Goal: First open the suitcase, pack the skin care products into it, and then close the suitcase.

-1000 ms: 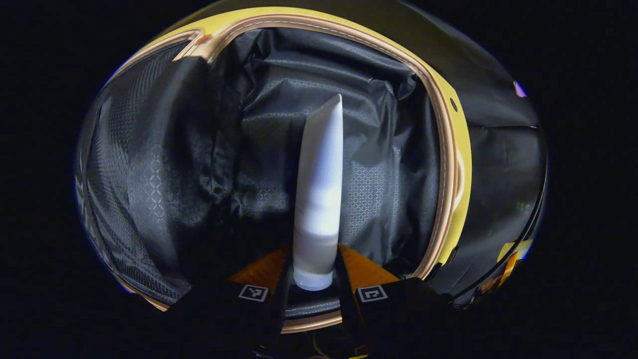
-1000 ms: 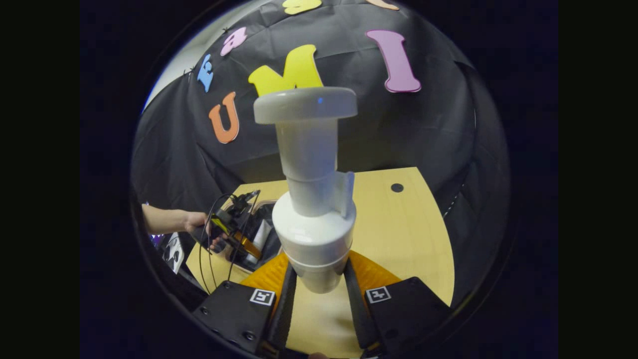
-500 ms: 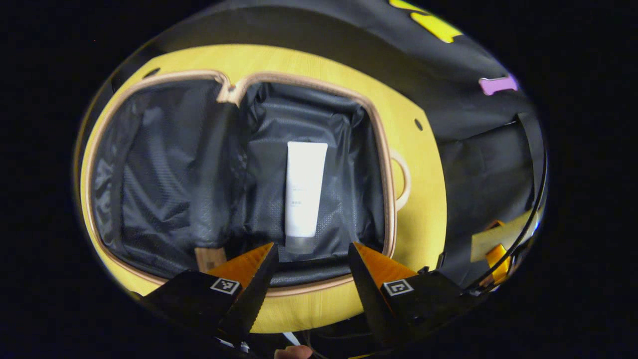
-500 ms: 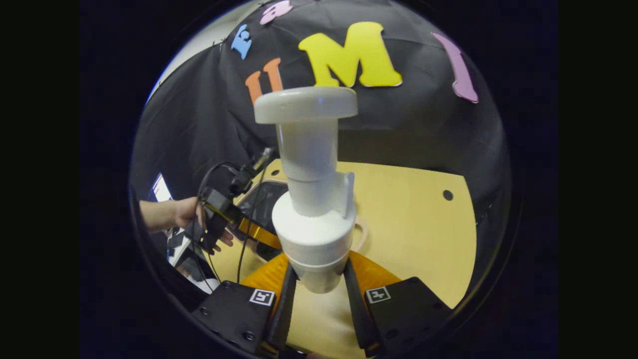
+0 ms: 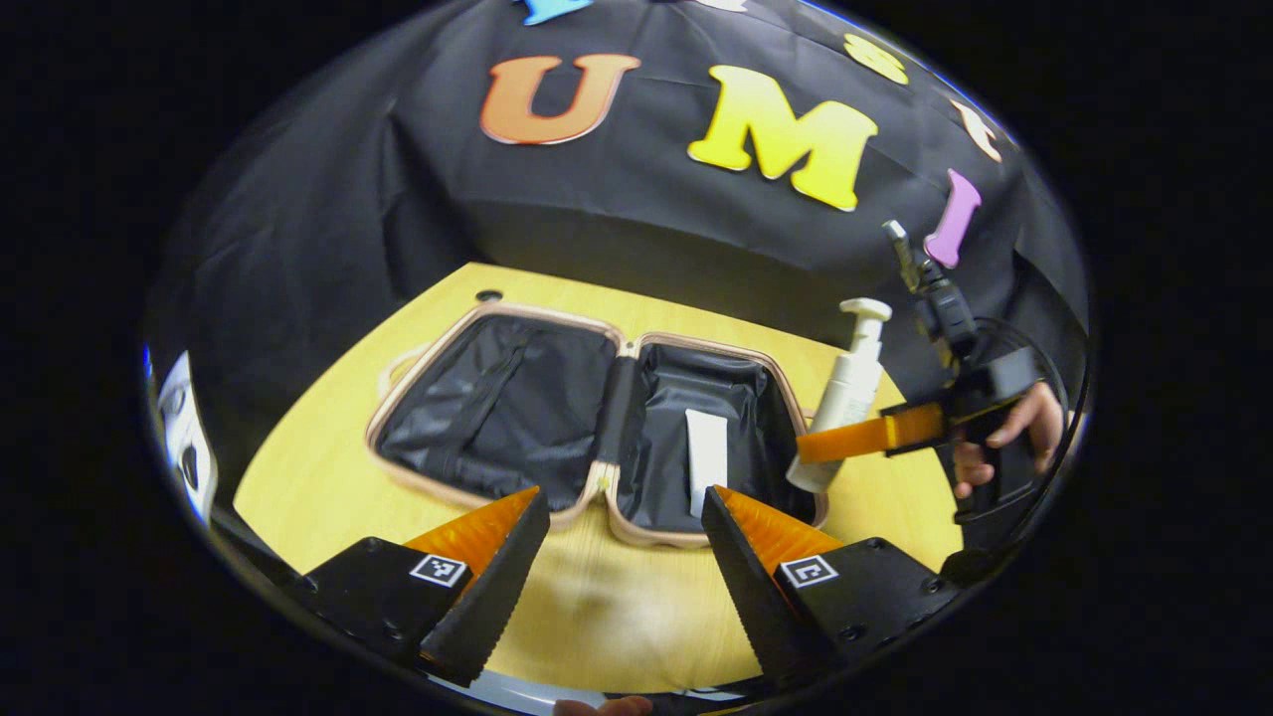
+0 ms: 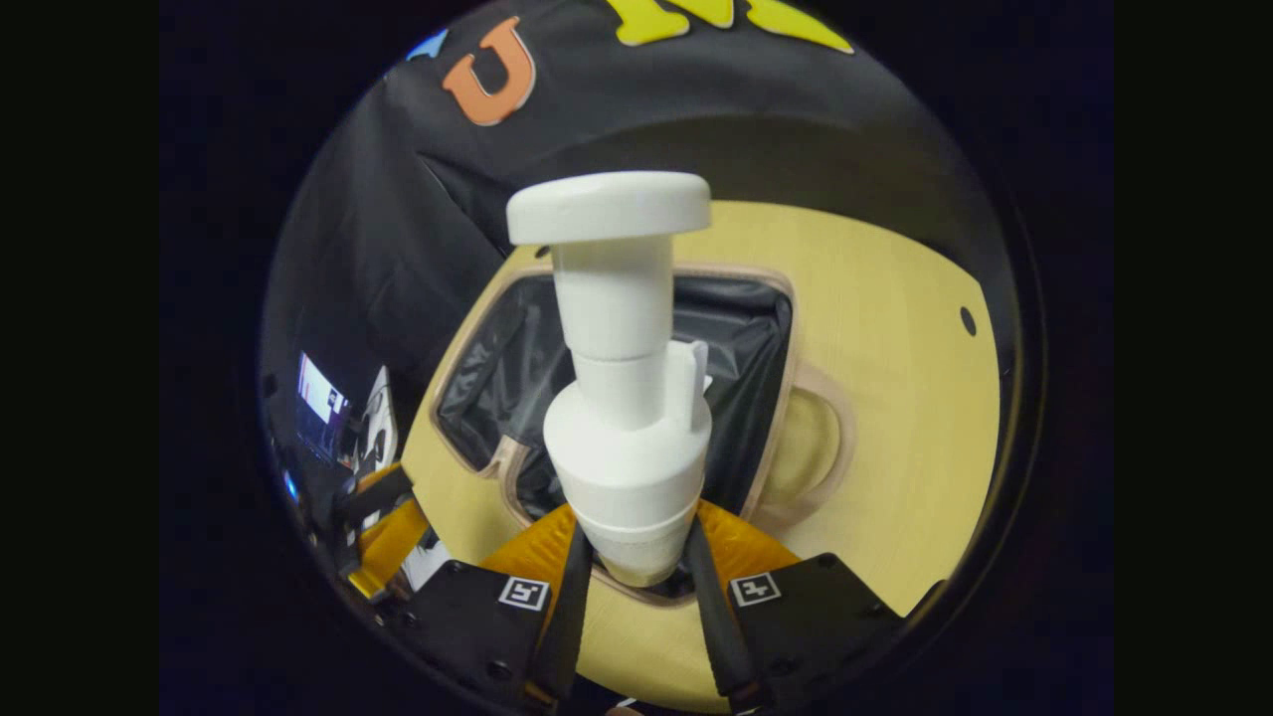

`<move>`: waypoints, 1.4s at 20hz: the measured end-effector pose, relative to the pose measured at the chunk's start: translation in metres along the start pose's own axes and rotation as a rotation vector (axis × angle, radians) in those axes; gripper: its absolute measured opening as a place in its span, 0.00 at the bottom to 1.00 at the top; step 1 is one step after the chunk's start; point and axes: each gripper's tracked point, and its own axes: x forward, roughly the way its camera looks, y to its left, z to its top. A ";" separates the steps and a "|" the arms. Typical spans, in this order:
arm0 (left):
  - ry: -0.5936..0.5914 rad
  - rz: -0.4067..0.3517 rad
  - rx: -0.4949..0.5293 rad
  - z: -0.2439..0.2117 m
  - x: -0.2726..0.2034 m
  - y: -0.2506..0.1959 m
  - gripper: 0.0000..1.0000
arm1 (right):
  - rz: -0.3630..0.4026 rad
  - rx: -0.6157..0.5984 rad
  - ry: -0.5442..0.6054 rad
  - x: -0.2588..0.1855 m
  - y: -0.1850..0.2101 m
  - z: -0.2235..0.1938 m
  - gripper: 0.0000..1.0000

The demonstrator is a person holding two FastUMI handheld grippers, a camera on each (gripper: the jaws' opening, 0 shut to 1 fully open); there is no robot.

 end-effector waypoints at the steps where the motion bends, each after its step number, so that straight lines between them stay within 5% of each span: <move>1: 0.008 0.000 -0.050 -0.008 -0.007 0.003 0.98 | -0.001 0.036 0.039 0.013 0.000 -0.001 0.49; 4: 0.010 0.021 -0.134 -0.017 -0.033 0.022 0.98 | -0.053 0.127 0.118 0.046 -0.015 -0.003 0.49; 12: -0.046 0.125 -0.159 -0.003 -0.077 0.097 0.98 | -0.174 0.418 0.219 0.072 -0.025 -0.008 0.49; 18: -0.061 0.116 -0.184 0.001 -0.076 0.106 0.98 | -0.253 0.357 0.221 0.080 -0.028 -0.014 0.49; 23: -0.093 0.158 -0.094 0.030 -0.065 0.137 0.98 | -0.236 0.346 0.202 0.065 -0.017 -0.015 0.56; 25: -0.116 0.167 -0.072 0.046 -0.055 0.157 0.98 | -0.246 0.269 0.188 0.048 -0.012 -0.020 0.68; 28: -0.160 0.101 -0.095 0.071 -0.029 0.185 0.98 | -0.226 0.155 0.093 0.011 0.000 -0.012 0.67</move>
